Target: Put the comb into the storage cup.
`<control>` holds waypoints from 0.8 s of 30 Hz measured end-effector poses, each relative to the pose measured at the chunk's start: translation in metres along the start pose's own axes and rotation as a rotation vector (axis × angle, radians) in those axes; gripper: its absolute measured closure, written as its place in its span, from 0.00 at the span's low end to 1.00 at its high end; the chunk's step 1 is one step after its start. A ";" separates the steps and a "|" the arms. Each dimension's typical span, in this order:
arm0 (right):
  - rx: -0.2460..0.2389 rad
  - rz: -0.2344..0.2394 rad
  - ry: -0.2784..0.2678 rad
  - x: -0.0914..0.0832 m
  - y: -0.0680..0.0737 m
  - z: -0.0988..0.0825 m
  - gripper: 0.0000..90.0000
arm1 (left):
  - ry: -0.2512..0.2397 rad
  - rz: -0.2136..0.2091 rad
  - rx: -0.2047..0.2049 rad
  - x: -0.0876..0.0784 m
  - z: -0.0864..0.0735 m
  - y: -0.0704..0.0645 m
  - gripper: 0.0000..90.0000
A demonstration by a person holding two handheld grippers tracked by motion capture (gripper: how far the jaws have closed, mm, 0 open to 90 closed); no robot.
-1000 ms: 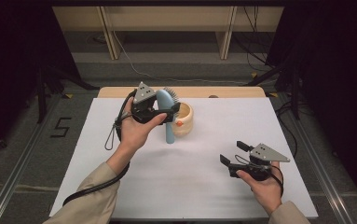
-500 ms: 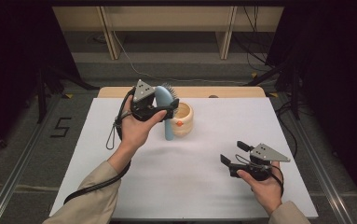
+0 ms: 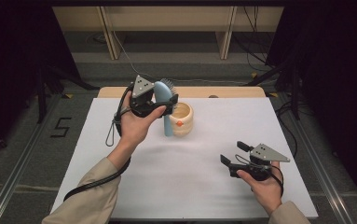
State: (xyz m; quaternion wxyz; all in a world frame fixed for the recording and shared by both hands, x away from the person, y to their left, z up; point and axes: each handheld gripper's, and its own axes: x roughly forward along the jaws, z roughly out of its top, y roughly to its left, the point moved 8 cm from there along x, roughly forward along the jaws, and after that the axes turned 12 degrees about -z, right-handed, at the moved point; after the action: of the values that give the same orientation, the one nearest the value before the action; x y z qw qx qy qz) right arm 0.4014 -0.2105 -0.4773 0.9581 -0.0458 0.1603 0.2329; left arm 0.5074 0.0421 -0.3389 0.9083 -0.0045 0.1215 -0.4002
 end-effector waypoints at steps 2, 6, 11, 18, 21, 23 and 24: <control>-0.002 0.002 -0.001 0.000 0.000 0.000 0.17 | -0.001 0.001 0.000 0.000 0.001 0.000 0.21; -0.001 0.002 0.001 0.001 0.000 -0.001 0.17 | -0.001 0.005 0.001 0.001 0.003 0.001 0.21; -0.001 0.003 0.001 0.001 0.000 -0.001 0.17 | -0.004 0.002 0.002 0.003 0.007 0.001 0.21; 0.001 0.002 0.002 0.001 0.000 -0.001 0.17 | -0.008 0.000 0.008 0.004 0.011 0.000 0.21; 0.002 0.002 0.001 0.001 0.000 -0.001 0.17 | -0.007 0.000 0.009 0.005 0.012 0.000 0.21; 0.004 0.002 0.001 0.001 0.000 -0.001 0.17 | -0.011 0.001 0.008 0.005 0.013 0.000 0.21; 0.003 0.001 0.003 0.001 -0.001 -0.001 0.17 | -0.011 0.001 0.008 0.005 0.014 0.000 0.21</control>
State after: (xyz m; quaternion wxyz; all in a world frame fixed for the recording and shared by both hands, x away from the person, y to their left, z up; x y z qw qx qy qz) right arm 0.4021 -0.2108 -0.4785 0.9579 -0.0445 0.1622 0.2328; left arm 0.5136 0.0375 -0.3268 0.9091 -0.0030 0.1146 -0.4004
